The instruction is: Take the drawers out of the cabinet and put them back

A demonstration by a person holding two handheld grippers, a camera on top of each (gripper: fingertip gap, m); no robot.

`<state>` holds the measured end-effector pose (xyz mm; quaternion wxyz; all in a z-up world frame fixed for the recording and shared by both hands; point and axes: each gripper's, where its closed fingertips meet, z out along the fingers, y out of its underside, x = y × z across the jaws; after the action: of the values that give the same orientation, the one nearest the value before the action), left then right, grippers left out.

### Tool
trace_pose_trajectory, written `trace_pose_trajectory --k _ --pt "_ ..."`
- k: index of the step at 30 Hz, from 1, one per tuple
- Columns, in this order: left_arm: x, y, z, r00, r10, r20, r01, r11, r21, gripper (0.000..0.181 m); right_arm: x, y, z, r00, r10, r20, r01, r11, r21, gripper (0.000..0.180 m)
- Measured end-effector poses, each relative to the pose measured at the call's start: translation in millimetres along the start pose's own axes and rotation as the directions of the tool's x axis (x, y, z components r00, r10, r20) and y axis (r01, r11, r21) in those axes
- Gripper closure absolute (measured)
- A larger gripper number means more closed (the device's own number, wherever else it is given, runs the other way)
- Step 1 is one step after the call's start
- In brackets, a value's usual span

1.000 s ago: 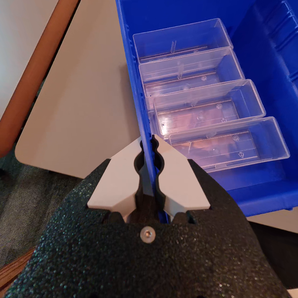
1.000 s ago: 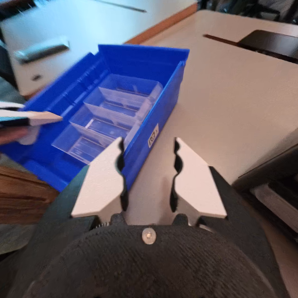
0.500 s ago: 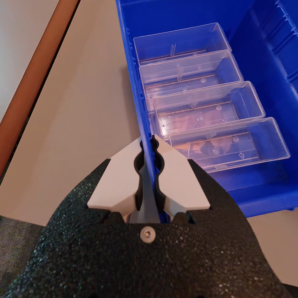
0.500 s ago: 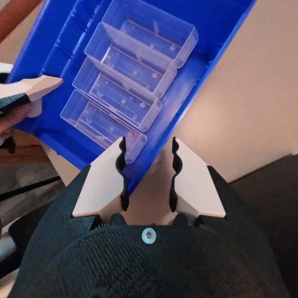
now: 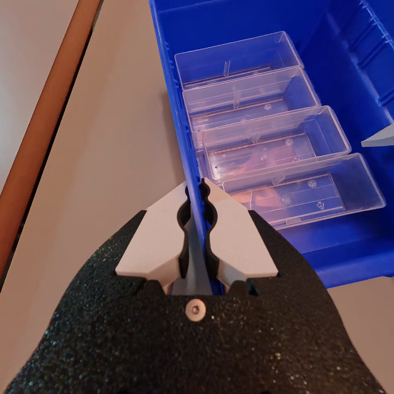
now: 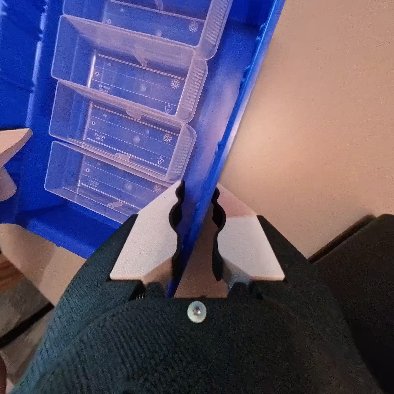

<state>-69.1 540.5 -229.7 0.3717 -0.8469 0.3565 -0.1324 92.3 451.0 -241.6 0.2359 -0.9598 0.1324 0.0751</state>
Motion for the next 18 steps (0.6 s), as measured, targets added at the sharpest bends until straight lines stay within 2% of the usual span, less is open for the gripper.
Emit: trace_pose_trajectory --k 1,9,14,18 --pt "2 -9 10 1.0 0.013 -0.019 -0.013 1.0 0.001 0.178 7 -6 1 1.0 0.027 -0.009 -0.027 0.999 0.02 0.157" --pt "19 -84 90 0.977 0.151 -0.15 -0.151 0.988 0.013 0.178 62 -55 20 0.98 0.158 -0.117 -0.141 0.98 0.142 0.153" --pt "25 -104 111 0.963 0.185 -0.197 -0.185 0.983 0.021 0.177 73 -67 24 0.974 0.198 -0.114 -0.174 0.965 0.196 0.147" --pt "26 -107 113 0.96 0.186 -0.209 -0.184 0.983 0.028 0.176 76 -71 23 0.977 0.116 -0.177 -0.073 0.97 0.232 0.137"
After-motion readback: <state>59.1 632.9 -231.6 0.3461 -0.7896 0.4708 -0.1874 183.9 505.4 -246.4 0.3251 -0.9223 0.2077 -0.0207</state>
